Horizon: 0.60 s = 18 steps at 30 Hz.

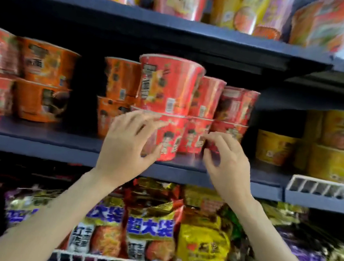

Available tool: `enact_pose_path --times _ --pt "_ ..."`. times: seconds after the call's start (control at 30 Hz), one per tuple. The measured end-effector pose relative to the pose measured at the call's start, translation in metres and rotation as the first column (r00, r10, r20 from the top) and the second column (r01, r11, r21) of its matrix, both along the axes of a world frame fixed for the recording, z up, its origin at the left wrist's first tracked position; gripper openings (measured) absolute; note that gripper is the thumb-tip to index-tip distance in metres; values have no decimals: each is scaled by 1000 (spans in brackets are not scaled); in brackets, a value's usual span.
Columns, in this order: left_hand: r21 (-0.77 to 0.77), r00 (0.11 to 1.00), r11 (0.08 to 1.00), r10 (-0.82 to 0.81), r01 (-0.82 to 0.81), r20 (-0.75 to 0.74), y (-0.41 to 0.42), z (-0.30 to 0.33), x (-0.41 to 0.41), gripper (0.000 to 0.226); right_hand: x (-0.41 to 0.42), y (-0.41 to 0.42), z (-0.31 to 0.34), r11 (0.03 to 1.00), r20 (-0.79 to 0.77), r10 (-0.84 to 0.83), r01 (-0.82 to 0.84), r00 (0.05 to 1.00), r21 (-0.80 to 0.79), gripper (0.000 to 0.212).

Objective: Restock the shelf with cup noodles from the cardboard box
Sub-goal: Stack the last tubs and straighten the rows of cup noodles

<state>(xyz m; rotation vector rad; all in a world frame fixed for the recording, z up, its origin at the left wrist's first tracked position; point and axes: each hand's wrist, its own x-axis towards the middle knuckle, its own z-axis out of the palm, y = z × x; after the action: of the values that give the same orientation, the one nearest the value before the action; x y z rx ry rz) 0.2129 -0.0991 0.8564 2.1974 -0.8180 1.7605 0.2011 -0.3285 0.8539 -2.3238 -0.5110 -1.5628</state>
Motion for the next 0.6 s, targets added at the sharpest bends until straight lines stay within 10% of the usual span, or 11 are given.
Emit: enact_pose_path --times 0.6 --pt "239 970 971 68 -11 -232 -168 28 74 45 32 -159 64 845 -137 -382 285 914 -452 39"
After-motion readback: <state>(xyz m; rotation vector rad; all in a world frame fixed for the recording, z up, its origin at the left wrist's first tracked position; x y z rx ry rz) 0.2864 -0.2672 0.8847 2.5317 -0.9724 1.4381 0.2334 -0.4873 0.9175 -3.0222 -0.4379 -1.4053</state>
